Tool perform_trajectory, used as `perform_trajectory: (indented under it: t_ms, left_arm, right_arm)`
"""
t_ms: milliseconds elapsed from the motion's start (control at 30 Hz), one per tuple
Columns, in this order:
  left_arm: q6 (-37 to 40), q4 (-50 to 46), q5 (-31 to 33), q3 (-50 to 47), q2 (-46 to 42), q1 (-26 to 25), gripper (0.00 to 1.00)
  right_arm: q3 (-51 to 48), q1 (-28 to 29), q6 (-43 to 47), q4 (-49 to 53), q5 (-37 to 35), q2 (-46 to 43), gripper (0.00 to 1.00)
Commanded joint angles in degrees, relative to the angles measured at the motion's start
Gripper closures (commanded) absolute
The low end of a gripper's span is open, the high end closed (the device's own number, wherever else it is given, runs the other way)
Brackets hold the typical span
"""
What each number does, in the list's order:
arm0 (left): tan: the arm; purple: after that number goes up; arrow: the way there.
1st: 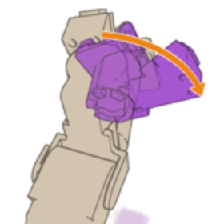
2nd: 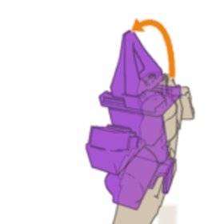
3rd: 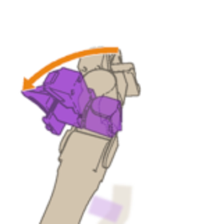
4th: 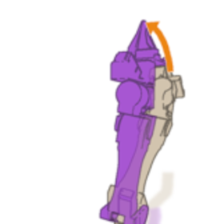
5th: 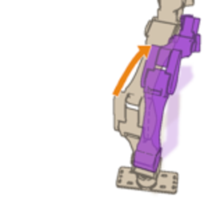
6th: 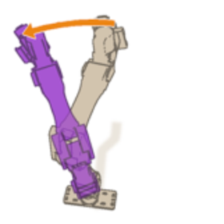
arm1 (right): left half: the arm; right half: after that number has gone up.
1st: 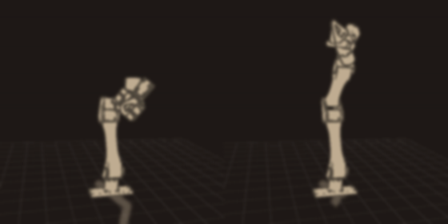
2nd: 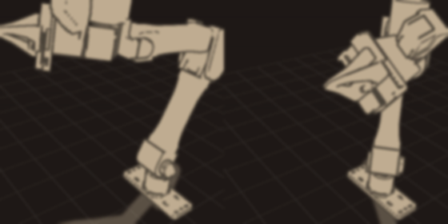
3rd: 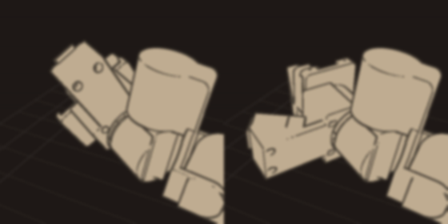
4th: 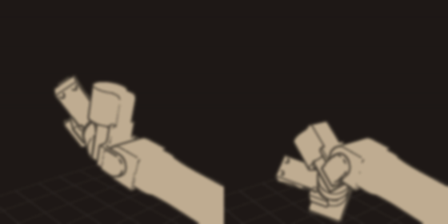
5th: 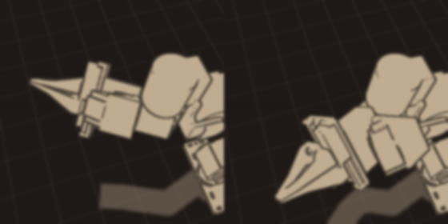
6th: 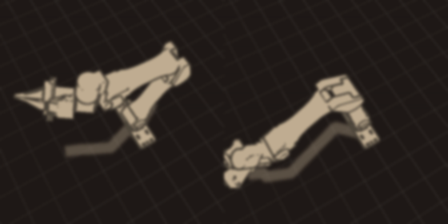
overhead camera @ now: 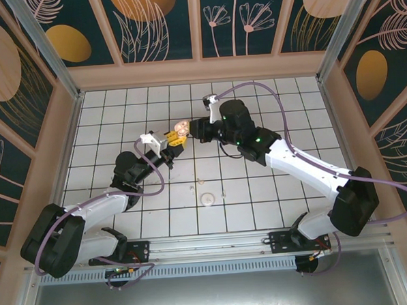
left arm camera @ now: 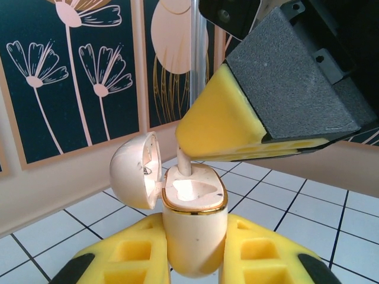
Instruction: Insert the wireless bluetooth earbuds into the charging case
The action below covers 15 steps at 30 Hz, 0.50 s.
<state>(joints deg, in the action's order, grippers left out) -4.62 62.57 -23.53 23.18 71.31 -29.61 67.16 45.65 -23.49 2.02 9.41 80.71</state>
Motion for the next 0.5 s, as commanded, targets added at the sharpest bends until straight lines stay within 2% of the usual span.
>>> perform_trajectory:
  t_ms: [0, 300, 467]
  left_arm:
    - [0.2, 5.7, 0.0, 2.2, -1.6, -0.3, 0.89]
    - [1.0, 5.1, -0.2, 2.6, -1.6, -0.4, 0.89]
    - [1.1, 4.4, 0.2, 2.6, -1.7, -0.3, 0.89]
  right_arm:
    - [1.0, 1.1, 2.6, 5.8, -2.5, 1.4, 0.79]
    - [2.6, 1.5, 2.0, 7.3, -2.4, 2.8, 0.79]
    - [2.6, 1.6, 1.5, 6.5, -1.2, 2.5, 0.75]
